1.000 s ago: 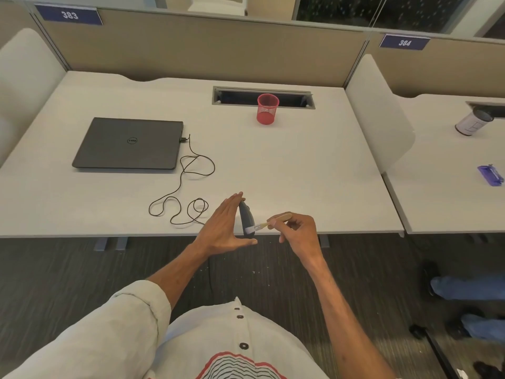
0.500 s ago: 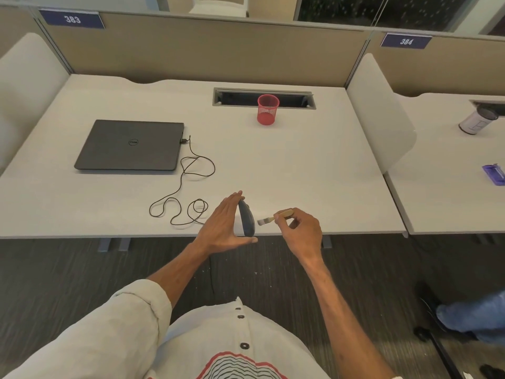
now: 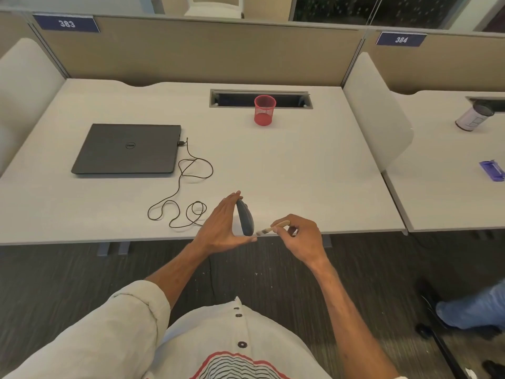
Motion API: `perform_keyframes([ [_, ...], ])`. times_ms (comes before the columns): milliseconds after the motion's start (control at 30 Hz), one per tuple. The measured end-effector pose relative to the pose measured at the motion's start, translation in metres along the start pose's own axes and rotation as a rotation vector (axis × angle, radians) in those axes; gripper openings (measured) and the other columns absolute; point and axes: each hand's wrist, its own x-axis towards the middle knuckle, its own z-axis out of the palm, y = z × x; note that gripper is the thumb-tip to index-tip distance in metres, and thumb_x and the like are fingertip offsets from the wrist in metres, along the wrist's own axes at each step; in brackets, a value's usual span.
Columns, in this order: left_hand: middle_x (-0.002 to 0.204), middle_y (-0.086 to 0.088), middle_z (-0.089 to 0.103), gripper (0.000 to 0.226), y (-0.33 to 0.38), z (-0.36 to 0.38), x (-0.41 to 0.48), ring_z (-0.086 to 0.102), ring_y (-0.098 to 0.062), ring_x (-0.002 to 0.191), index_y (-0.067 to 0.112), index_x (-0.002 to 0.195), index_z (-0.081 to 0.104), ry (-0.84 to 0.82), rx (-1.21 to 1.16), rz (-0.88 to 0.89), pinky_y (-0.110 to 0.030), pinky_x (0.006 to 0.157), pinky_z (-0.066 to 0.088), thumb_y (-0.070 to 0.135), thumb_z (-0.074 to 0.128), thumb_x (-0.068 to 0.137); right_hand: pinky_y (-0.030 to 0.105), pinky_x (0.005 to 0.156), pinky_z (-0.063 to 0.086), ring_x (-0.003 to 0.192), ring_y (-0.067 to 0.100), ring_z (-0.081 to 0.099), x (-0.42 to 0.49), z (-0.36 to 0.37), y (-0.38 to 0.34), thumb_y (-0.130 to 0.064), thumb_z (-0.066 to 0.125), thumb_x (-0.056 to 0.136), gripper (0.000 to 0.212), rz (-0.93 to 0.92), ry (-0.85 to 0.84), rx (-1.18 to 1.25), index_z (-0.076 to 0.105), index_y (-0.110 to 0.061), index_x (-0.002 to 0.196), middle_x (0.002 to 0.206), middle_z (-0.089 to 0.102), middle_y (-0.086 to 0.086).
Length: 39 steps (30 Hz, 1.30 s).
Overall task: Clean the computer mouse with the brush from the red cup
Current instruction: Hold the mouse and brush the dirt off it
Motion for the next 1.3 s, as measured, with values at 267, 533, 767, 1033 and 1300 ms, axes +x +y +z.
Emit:
perform_keyframes([
  [267, 0.184, 0.003, 0.015, 0.137, -0.002, -0.001, -0.002, 0.020, -0.021, 0.169, 0.020, 0.174, 0.011, 0.000, -0.019, -0.006, -0.048, 0.138, 0.024, 0.073, 0.088, 0.074, 0.034, 0.075, 0.063, 0.072, 0.024, 0.072, 0.003, -0.004, -0.006, -0.017, 0.082, 0.099, 0.007, 0.105, 0.056, 0.434, 0.088, -0.019, 0.098, 0.095, 0.085, -0.005],
  [533, 0.183, 0.005, 0.017, 0.137, -0.006, -0.004, -0.006, 0.022, -0.020, 0.169, 0.022, 0.173, 0.012, 0.015, -0.010, 0.008, -0.049, 0.137, 0.027, 0.076, 0.088, 0.073, 0.031, 0.072, 0.061, 0.079, 0.017, 0.072, 0.002, 0.017, 0.000, -0.027, 0.079, 0.102, 0.008, 0.230, 0.076, 0.205, 0.083, -0.030, 0.097, 0.100, 0.081, -0.012],
  [767, 0.184, 0.006, 0.011, 0.136, -0.010, -0.004, -0.010, 0.018, -0.021, 0.170, 0.026, 0.174, 0.008, -0.009, -0.006, 0.030, -0.052, 0.138, 0.023, 0.076, 0.086, 0.075, 0.042, 0.090, 0.054, 0.107, 0.023, 0.076, 0.011, 0.022, -0.016, -0.027, 0.072, 0.106, 0.016, 0.454, 0.088, 0.782, 0.085, -0.017, 0.105, 0.111, 0.084, 0.002],
  [1033, 0.182, 0.004, 0.019, 0.137, -0.006, 0.003, -0.014, 0.026, -0.020, 0.167, 0.027, 0.174, 0.007, 0.001, -0.030, 0.108, -0.051, 0.136, 0.030, 0.071, 0.090, 0.075, 0.057, 0.125, 0.041, 0.139, 0.046, 0.064, 0.017, 0.042, -0.029, -0.018, 0.079, 0.099, 0.013, 0.759, -0.382, 1.387, 0.073, -0.016, 0.111, 0.150, 0.065, 0.028],
  [1300, 0.182, 0.005, 0.018, 0.138, -0.006, 0.006, -0.016, 0.027, -0.018, 0.167, 0.024, 0.174, 0.008, -0.010, -0.049, 0.131, -0.050, 0.136, 0.031, 0.070, 0.091, 0.075, 0.057, 0.101, 0.061, 0.136, 0.041, 0.067, 0.013, 0.050, -0.032, -0.017, 0.085, 0.094, 0.026, 0.823, -0.409, 1.481, 0.074, -0.017, 0.117, 0.146, 0.065, 0.023],
])
